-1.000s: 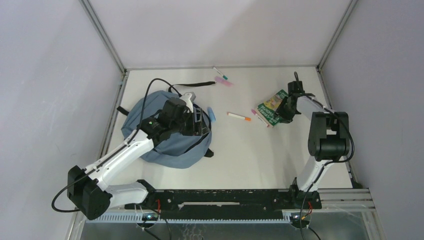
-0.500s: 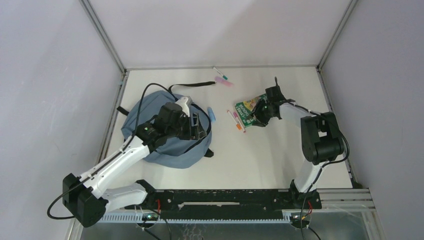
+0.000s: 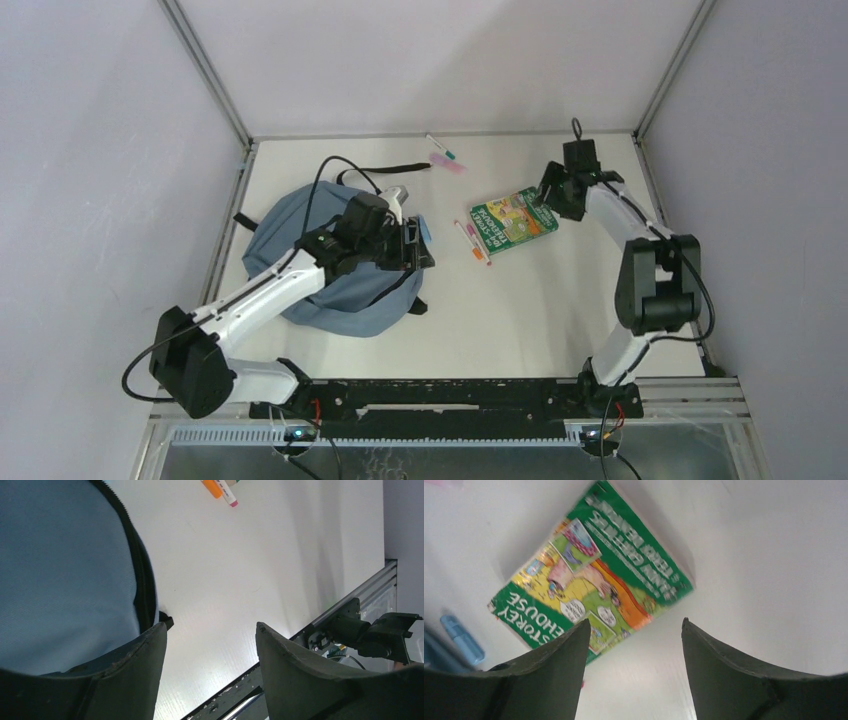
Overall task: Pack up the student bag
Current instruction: Move the book to the center of the board, then adjust the book at the center of the board.
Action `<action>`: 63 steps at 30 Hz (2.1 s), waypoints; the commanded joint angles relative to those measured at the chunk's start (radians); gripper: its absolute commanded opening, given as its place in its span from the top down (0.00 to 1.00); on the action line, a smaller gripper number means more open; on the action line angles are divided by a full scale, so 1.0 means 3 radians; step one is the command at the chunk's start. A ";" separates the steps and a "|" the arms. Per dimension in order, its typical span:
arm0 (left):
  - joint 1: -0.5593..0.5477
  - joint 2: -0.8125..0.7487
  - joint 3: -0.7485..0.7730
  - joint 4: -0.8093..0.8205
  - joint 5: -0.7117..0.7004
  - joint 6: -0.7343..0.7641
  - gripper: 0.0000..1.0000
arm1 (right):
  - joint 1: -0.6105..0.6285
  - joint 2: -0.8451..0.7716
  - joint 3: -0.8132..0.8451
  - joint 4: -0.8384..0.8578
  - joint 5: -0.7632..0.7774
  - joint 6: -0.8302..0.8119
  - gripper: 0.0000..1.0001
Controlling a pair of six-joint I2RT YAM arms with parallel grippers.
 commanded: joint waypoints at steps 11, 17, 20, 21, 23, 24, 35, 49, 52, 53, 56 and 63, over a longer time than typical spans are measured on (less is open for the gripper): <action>-0.0046 -0.0198 -0.0007 0.0100 -0.0046 -0.0159 0.30 | 0.0761 0.1721 0.2434 -0.0920 0.0666 -0.0972 0.20; -0.0048 -0.0350 -0.0079 -0.0080 -0.0163 -0.0086 0.30 | 0.0641 0.2324 0.3011 -0.1258 0.0601 -0.0787 0.19; -0.0050 -0.0367 -0.0106 -0.0075 -0.0156 -0.0090 0.30 | 0.0465 0.2175 0.2604 -0.1189 0.0677 -0.0578 0.21; -0.0051 -0.0358 -0.0122 -0.0054 -0.0133 -0.0089 0.30 | 0.0393 0.2056 0.2257 -0.1067 0.0632 -0.0497 0.22; -0.0049 -0.0306 -0.0120 -0.0001 -0.0065 -0.0090 0.30 | 0.0250 0.1778 0.1694 -0.0808 0.0616 -0.0345 0.29; -0.0049 -0.0266 -0.0104 0.0028 -0.0019 -0.0090 0.30 | 0.0184 0.1614 0.1447 -0.0710 0.0678 -0.0263 0.29; -0.0266 0.0708 0.0808 0.0020 0.0238 0.0146 0.28 | -0.0284 0.0141 0.0075 -0.0307 0.0632 0.0119 0.27; -0.0287 0.2671 0.3178 -0.0346 0.0172 0.0589 0.19 | -0.0450 -0.1333 -0.1291 0.0196 -0.0173 0.0432 0.24; -0.0288 0.3160 0.3775 -0.0395 0.0243 0.0598 0.18 | -0.0463 -0.1527 -0.1511 0.0228 -0.0247 0.0449 0.24; -0.0287 0.3286 0.3947 -0.0412 0.0266 0.0590 0.18 | -0.0474 -0.1574 -0.1568 0.0225 -0.0272 0.0445 0.24; -0.0286 0.3626 0.4322 -0.0418 0.0248 0.0582 0.17 | -0.0509 -0.1663 -0.1688 0.0200 -0.0353 0.0437 0.23; -0.0279 0.3939 0.4436 -0.0336 0.0224 0.0440 0.17 | -0.0539 -0.1652 -0.1881 0.0276 -0.0454 0.0461 0.23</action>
